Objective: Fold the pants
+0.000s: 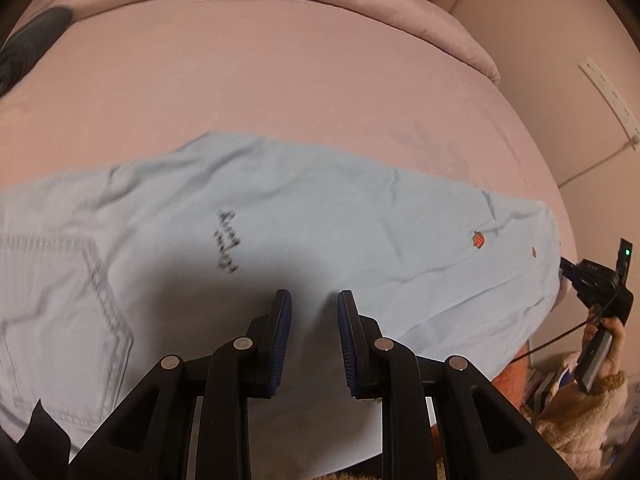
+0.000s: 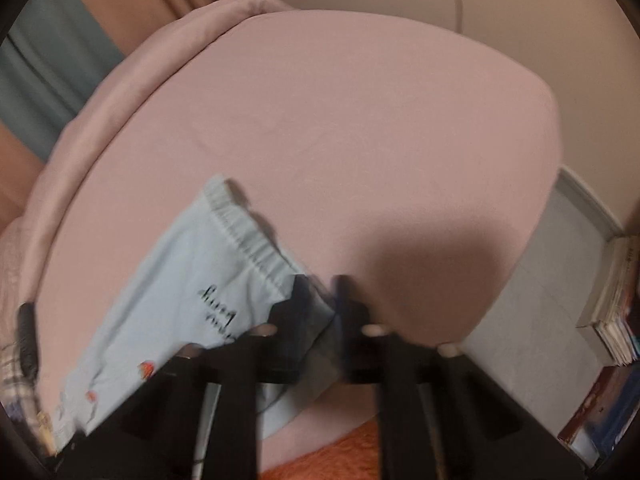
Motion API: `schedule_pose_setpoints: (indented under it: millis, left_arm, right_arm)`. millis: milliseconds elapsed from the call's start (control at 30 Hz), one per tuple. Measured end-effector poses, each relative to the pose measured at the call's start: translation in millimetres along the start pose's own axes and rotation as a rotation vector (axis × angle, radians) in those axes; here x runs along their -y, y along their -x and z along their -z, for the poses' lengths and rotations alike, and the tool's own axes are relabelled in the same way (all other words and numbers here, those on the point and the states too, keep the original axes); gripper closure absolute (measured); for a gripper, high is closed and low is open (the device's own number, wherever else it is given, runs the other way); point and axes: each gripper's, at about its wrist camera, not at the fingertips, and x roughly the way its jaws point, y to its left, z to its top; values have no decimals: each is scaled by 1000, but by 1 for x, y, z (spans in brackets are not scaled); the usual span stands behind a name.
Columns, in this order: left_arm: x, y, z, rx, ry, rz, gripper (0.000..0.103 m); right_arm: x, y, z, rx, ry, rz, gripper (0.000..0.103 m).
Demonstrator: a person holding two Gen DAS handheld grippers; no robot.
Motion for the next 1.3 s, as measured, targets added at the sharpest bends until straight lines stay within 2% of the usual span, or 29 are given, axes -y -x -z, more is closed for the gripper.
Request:
schedule_pose_setpoints:
  millis: [133,200,233,300,367,433,667,900,1033,1200,1300]
  left_arm:
    - [-5,6,8,2,22,2,83]
    - [-6,6,11,0,28,6,83]
    - [-7,6,12,1,26,8,83]
    - [-8,7,15,3,26,7,83]
    - [-6,8,17,3,27,6,83]
    - [-7,9,21,1,27,7,83]
    - [-5,5,16,0,34,9,83]
    - [-7,4,18,-4,37,8,83]
    - [-8,3,19,-4,42,16,83]
    - [-11,4,19,-5,45,25,83]
    - [-12,4,19,-6,46,28,83]
  right_arm:
    - [1,32,4,90,-34,-2,98]
    - [1,40,4,119,-25,32,99]
    - [3,40,4,128,-14,76,99]
    - [13,29,5,92,-41,93,98]
    - [25,17,12,12,-83,33,95]
    - [30,10,19,-16,-111,-11,94]
    - [42,22,44,-13,-159,-81,81]
    - [38,30,49,-12,-172,-139,79]
    - [36,32,49,-11,-167,-150,73]
    - [38,31,50,-17,-191,-182,73]
    - [38,31,51,-25,-206,-172,73]
